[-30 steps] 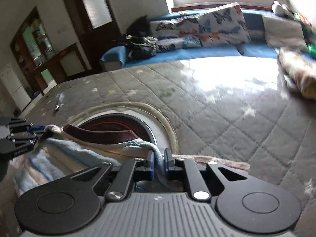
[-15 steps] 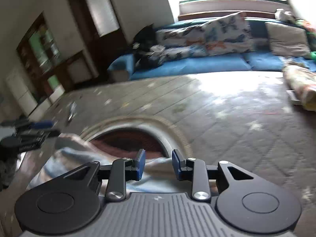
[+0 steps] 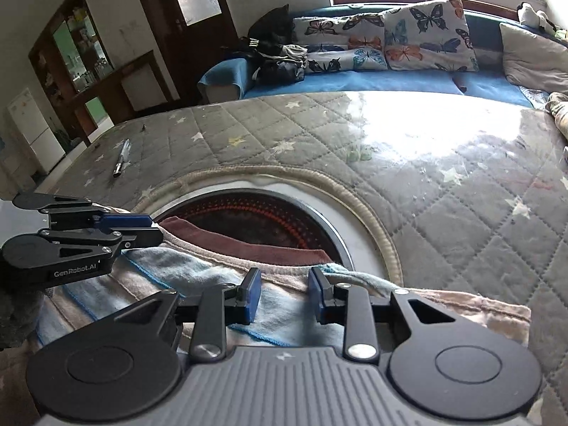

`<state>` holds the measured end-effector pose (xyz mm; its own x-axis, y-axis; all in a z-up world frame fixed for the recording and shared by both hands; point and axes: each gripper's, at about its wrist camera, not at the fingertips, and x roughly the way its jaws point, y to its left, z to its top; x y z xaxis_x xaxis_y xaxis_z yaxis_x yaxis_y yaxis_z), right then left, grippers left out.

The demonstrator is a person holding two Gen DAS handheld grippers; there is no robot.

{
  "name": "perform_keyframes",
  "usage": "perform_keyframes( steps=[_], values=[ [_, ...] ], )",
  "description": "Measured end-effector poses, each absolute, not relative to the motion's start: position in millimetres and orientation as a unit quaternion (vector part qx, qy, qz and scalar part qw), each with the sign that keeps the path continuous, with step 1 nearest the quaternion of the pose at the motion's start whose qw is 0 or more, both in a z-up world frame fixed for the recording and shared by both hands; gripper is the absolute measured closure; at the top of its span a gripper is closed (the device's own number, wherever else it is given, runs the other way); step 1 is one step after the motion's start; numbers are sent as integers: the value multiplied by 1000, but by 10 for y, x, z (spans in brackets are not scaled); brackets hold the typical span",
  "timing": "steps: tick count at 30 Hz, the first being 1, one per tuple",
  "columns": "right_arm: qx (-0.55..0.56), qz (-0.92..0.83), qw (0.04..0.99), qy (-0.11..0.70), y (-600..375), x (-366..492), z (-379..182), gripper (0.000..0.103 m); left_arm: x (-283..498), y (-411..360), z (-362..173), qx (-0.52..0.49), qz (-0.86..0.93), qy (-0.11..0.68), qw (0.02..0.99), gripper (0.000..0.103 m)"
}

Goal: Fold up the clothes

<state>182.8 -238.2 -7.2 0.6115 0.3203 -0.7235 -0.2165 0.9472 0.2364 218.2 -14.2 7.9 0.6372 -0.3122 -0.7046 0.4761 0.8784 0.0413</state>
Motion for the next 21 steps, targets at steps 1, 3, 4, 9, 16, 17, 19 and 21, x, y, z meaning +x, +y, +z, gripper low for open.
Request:
perform_keyframes(
  steps=[1,3,4,9,16,17,19,21],
  values=[
    [62,149,896,414,-2378,1836,-73,74,2184,-128,81,109,-219,365,898,80],
    [64,146,897,412,-2378,1839,-61,74,2165,-117,99,106,-215,364,900,80],
    [63,144,899,409,-2372,1824,-47,74,2146,-113,115,106,-212,363,901,80],
    [29,152,906,393,-2245,1732,27,73,2072,-131,191,94,-215,351,906,80],
    [-15,187,898,397,-1963,1682,4,73,2073,-253,93,99,-224,361,900,80],
    [-24,192,899,393,-1931,1648,16,73,2075,-241,86,97,-224,362,900,80],
    [-42,202,900,383,-1867,1579,40,73,2075,-220,101,95,-223,361,900,80],
    [-61,211,901,374,-1803,1511,65,73,2069,-199,133,92,-222,357,903,80]
  ],
)
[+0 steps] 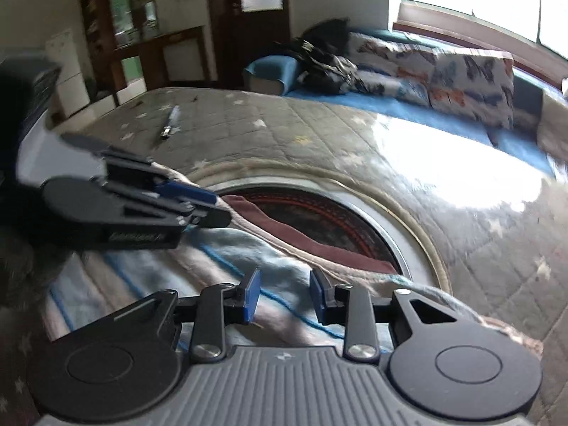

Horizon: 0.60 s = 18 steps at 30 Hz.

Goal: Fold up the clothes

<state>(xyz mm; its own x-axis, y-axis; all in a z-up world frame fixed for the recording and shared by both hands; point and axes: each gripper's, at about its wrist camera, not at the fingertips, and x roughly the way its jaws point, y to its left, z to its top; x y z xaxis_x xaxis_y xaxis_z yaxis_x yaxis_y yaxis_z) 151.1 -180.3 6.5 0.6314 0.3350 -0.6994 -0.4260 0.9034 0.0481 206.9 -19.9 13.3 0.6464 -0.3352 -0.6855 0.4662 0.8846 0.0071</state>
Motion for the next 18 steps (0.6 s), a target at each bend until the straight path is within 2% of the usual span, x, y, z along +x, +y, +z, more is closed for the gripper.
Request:
perform_keyframes(
  steps=[9,18],
  values=[
    [-92,308,869,378,-1420,1332,31,72,2112,-168,78,94,-219,365,900,79],
    [-140,399,815,396,-1178,684,-15,72,2124,-137,72,87,-210,363,904,78]
  ],
)
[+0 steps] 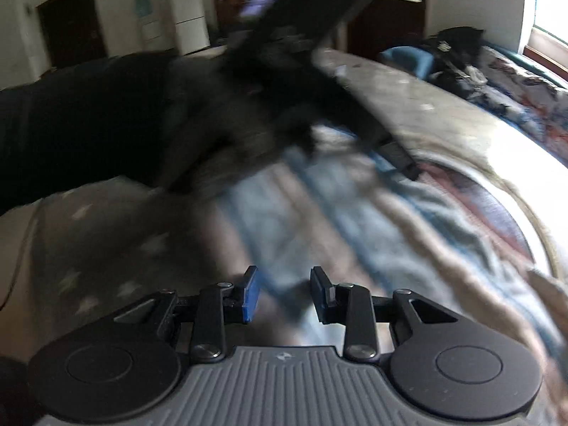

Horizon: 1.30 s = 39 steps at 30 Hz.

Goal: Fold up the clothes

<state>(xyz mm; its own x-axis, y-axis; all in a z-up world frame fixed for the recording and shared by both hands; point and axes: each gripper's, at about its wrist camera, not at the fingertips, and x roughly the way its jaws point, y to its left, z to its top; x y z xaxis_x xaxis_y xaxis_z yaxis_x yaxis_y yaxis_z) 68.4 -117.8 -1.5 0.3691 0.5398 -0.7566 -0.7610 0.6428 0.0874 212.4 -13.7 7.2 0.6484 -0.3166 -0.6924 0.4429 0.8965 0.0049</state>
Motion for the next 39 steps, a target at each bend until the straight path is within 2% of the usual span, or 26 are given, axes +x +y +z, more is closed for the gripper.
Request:
perform_keyframes(
  steps=[6,15,24,39],
  values=[
    [-93,385,832,389,-1432,584,122,69,1971,-58,176,81,-197,346,914,77],
    [1,190,907,377,-2393,1080,104,69,1520,41,192,99,-212,330,915,77],
    [94,77,918,377,-3015,1384,-109,70,1307,162,157,101,-205,331,915,77],
    [70,74,918,384,-2905,1426,-148,70,1930,685,211,29,-108,348,931,77]
  ],
)
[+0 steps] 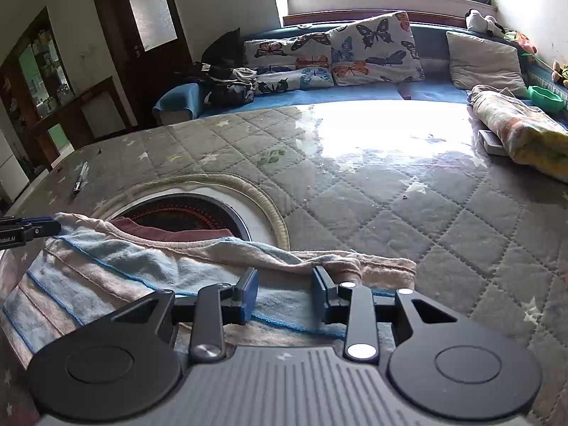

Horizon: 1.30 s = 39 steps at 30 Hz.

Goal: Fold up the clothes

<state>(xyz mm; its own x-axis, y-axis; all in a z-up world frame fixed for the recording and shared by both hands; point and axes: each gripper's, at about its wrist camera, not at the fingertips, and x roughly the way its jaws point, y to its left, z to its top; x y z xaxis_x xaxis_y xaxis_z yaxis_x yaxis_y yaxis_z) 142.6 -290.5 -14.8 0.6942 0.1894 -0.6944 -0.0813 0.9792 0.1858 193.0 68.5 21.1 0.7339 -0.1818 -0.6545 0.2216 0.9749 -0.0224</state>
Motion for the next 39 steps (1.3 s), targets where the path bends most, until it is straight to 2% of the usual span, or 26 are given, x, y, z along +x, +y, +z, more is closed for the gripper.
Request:
perform_keyframes(
  steps=[7,17,24,32,39],
  values=[
    [66,74,918,385,-2893,1425,-143,69,2123,717,70,38,-90,363,927,75],
    [40,85,917,387,-2701,1415,-34,68,2021,807,365,18,-125,346,930,77],
    [12,198,899,391,-1900,1575,95,68,2155,745,181,15,-180,389,904,77],
    [-46,301,875,376,-810,1775,116,68,2251,855,168,4,-204,398,894,77],
    [-112,367,844,373,-276,1497,-3,68,2251,873,157,6,-210,397,894,77]
  ],
)
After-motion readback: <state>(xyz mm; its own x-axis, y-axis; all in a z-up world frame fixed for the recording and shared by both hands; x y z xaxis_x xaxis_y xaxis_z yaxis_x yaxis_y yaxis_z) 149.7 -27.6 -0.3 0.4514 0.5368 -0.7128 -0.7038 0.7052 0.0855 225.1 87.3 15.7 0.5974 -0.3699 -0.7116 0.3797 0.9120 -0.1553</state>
